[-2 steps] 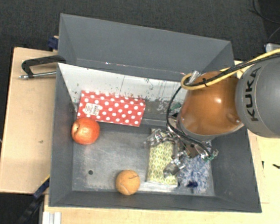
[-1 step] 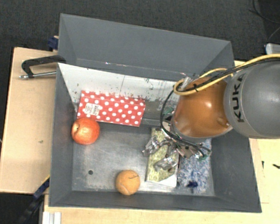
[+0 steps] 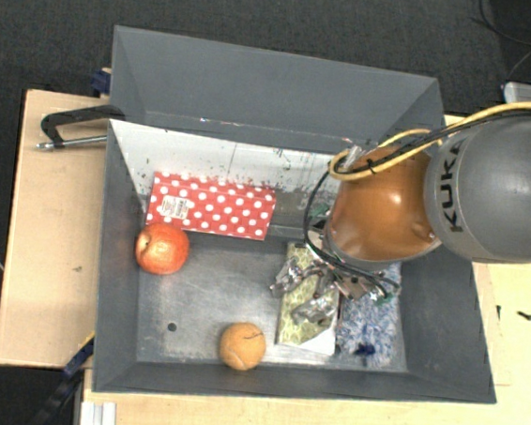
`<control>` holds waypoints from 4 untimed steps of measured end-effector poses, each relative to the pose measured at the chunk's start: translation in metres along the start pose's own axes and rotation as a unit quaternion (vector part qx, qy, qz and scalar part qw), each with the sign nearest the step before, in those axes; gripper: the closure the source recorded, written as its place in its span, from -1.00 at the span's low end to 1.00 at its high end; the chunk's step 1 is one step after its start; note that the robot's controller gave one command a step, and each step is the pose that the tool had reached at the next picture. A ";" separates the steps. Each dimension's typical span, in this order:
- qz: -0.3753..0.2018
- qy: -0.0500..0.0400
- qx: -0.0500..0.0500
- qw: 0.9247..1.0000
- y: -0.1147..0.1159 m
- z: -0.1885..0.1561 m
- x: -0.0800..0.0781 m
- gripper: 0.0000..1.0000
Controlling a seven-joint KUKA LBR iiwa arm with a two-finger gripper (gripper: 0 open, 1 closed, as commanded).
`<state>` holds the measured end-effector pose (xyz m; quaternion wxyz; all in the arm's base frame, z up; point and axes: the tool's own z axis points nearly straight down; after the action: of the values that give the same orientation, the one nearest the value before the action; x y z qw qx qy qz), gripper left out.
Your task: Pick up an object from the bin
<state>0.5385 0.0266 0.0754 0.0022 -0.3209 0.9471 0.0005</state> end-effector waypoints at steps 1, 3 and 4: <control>0.000 0.000 0.000 1.000 0.000 0.000 0.000 1.00; 0.030 0.002 -0.002 1.000 -0.005 -0.081 -0.007 1.00; -0.035 0.002 -0.001 0.999 -0.008 -0.059 0.051 -1.00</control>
Offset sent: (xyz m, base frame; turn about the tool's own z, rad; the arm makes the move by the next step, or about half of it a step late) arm 0.0155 0.0137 0.0356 0.0820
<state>0.5025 -0.0114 0.1344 -0.0002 -0.3542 0.9352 0.0006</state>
